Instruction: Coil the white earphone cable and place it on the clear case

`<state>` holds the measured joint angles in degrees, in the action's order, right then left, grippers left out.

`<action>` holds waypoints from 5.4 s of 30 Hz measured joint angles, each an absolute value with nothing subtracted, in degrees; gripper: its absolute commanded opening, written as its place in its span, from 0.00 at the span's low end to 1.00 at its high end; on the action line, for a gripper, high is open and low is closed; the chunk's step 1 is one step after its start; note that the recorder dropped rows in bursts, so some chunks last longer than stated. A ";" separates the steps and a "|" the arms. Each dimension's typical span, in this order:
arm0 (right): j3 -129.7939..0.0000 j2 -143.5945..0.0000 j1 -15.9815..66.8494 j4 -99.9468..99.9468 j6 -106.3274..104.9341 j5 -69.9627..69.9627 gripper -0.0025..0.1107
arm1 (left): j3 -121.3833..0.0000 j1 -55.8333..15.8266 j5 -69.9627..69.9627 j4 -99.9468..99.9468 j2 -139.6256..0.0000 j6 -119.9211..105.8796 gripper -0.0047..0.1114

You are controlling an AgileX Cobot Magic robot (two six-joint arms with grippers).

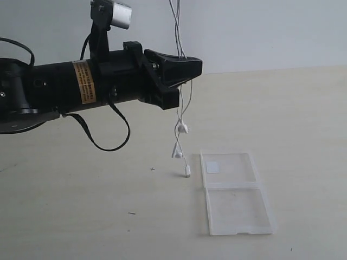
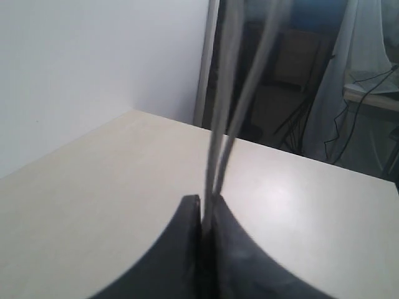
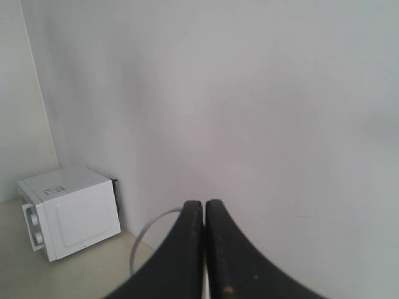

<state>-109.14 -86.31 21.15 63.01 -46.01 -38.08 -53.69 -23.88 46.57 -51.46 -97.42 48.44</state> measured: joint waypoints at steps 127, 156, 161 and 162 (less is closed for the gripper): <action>-66.26 -96.26 21.26 86.09 -97.00 -55.94 0.71 | -49.01 -24.01 21.51 -100.03 -58.69 102.34 0.04; -66.26 -96.26 21.26 84.19 -97.79 -69.43 0.71 | -49.01 -24.01 27.42 -100.07 -58.69 99.38 0.04; -66.26 -96.26 23.39 84.39 -97.67 -69.43 0.71 | -49.01 -24.01 25.73 -100.07 -58.69 99.38 0.04; -66.26 -96.26 24.21 84.39 -97.67 -69.43 0.71 | -49.01 -24.01 25.45 -100.07 -58.69 99.38 0.04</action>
